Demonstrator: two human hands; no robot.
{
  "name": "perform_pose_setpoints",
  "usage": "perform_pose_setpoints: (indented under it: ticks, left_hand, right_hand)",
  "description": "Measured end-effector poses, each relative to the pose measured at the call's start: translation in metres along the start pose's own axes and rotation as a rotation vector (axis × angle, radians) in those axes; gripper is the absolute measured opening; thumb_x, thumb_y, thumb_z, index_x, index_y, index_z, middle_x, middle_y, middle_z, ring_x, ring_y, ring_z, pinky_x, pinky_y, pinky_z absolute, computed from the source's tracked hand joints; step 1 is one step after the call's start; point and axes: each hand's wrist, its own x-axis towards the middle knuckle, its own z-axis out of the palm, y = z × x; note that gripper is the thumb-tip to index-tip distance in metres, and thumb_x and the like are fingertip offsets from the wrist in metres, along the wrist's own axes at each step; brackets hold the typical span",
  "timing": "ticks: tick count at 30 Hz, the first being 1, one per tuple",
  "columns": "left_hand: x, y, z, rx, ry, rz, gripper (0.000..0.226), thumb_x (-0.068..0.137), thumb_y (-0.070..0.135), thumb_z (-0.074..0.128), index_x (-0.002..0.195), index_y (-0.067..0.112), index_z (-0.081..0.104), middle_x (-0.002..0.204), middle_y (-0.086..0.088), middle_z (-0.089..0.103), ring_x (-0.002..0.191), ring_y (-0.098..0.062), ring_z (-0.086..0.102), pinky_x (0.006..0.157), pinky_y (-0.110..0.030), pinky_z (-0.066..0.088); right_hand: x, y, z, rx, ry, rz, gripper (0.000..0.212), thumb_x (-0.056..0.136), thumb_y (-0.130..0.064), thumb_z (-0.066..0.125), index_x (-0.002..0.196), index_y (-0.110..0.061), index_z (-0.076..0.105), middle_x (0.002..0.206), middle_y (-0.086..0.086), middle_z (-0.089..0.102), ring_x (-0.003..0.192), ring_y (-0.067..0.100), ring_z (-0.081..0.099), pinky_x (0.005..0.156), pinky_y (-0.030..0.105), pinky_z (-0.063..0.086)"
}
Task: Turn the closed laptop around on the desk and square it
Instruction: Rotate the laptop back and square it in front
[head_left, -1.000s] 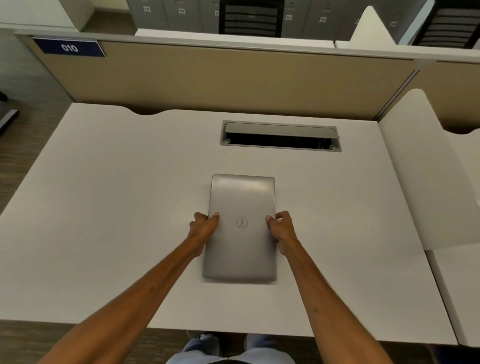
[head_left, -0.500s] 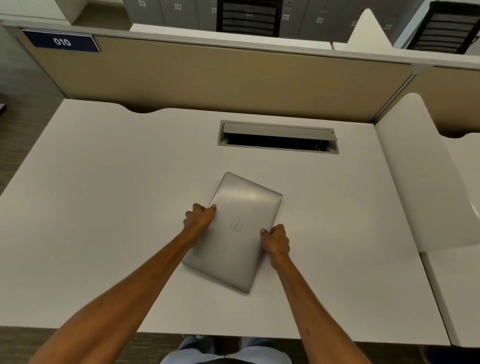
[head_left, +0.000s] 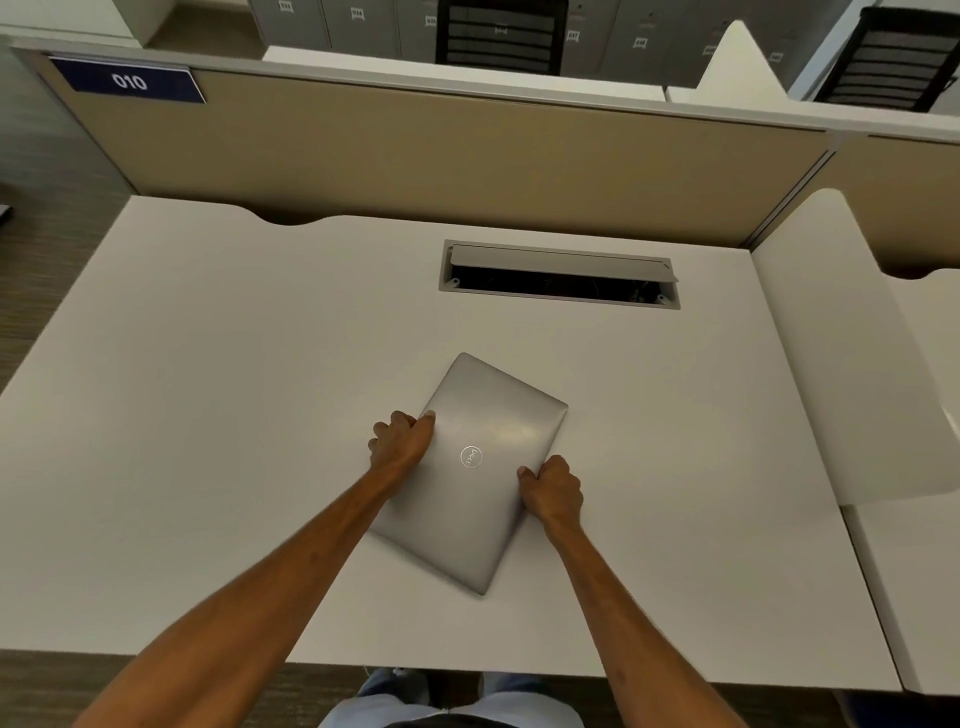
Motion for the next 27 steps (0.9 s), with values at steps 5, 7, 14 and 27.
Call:
perform_pose_setpoints:
  ticks: [5,7,14,27]
  left_hand:
    - [-0.015,-0.007,0.006,-0.034,0.0,0.045,0.07,0.106,0.058,0.047,0.163,0.016,0.043,0.167,-0.017,0.034,0.155,-0.04,0.032,0.125,-0.051,0.031]
    - [-0.02,-0.016,0.009,-0.086,0.009,0.066,0.072,0.106,0.056,0.048,0.166,0.017,0.038,0.17,-0.014,0.032,0.158,-0.038,0.031,0.128,-0.052,0.029]
    - [-0.043,-0.059,0.013,-0.341,0.339,0.052,0.057,0.11,0.032,0.051,0.162,0.013,0.04,0.169,-0.013,0.035,0.156,-0.036,0.033,0.126,-0.054,0.029]
    - [-0.099,-0.121,0.046,-0.672,0.482,-0.066,0.06,0.115,0.027,0.042,0.171,0.014,0.024,0.172,-0.01,0.03,0.156,-0.031,0.038,0.128,-0.044,0.032]
  right_hand:
    - [0.012,-0.003,-0.022,-0.255,-0.031,-0.086,0.055,0.092,-0.051,0.068,0.124,-0.007,0.06,0.129,0.018,0.065,0.122,0.039,0.061,0.098,0.039,0.049]
    - [0.012,-0.012,-0.033,-0.36,0.045,-0.157,0.055,0.094,-0.051,0.065,0.125,-0.006,0.061,0.128,0.02,0.065,0.121,0.041,0.062,0.096,0.041,0.051]
    - [0.033,-0.059,-0.051,-0.61,0.142,-0.637,0.027,0.094,-0.023,0.059,0.116,-0.01,0.066,0.122,0.009,0.063,0.117,0.032,0.057,0.09,0.042,0.047]
    - [0.082,-0.113,-0.029,-0.869,0.125,-0.775,0.039,0.09,-0.009,0.055,0.128,-0.013,0.059,0.131,0.008,0.056,0.122,0.03,0.054,0.095,0.047,0.044]
